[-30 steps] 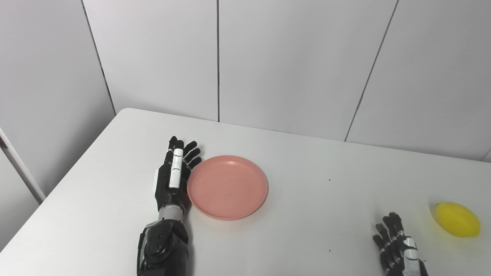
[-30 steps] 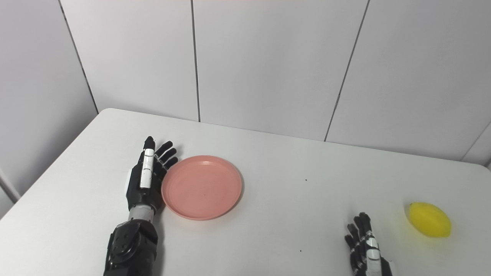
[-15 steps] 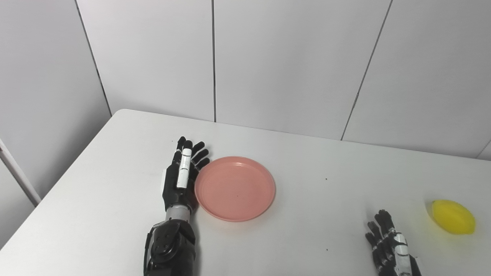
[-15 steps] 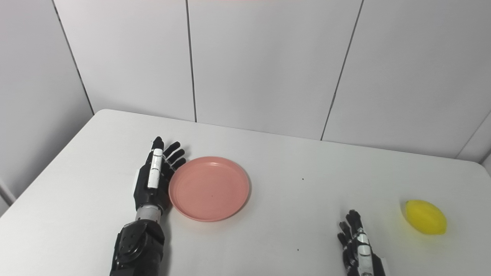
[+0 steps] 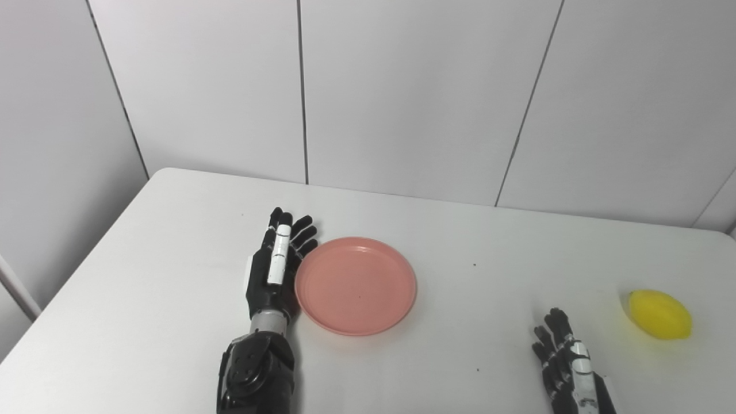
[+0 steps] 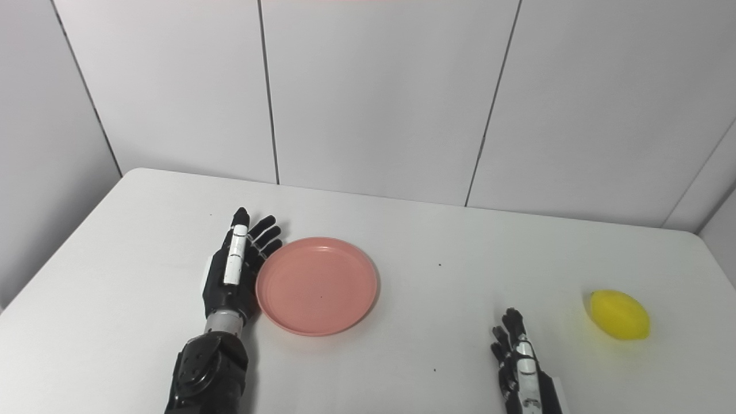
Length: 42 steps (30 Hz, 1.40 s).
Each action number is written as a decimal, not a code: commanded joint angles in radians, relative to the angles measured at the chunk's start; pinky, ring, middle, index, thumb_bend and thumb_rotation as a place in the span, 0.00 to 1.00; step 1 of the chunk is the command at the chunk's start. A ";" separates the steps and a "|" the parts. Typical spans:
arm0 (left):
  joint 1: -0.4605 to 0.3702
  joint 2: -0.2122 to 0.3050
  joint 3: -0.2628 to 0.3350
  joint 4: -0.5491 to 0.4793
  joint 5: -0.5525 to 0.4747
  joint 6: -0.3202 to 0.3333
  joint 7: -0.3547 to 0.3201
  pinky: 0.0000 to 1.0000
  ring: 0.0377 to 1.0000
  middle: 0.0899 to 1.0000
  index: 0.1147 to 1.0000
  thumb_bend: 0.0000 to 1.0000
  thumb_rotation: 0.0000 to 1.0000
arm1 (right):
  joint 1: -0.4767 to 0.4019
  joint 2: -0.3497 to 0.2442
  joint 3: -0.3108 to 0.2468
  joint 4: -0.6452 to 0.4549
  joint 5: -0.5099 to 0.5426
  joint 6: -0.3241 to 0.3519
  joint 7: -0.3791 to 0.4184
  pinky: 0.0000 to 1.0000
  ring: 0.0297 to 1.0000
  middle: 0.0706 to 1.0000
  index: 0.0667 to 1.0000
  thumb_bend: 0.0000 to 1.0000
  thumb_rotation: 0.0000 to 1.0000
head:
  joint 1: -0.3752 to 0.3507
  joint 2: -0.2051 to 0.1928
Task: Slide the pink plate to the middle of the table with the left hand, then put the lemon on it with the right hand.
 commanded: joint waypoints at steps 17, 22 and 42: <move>0.016 -0.054 -0.040 -0.005 -0.068 0.083 -0.031 0.81 0.79 0.76 0.98 0.71 0.66 | -0.014 0.047 0.040 -0.014 -0.039 0.038 -0.041 0.96 0.95 0.96 0.94 0.72 0.94 | -0.062 0.007; 0.024 -0.071 -0.044 -0.012 -0.068 0.083 -0.030 0.79 0.77 0.76 1.00 0.73 0.63 | -0.018 0.057 0.051 -0.018 -0.051 0.043 -0.049 0.96 0.95 0.96 0.93 0.71 0.93 | -0.091 0.013; 0.062 -0.100 -0.112 -0.018 -0.020 0.045 -0.036 0.82 0.76 0.73 1.00 0.71 0.56 | -0.021 0.081 0.065 -0.033 -0.070 0.067 -0.068 0.95 0.94 0.95 0.92 0.76 0.91 | -0.145 0.035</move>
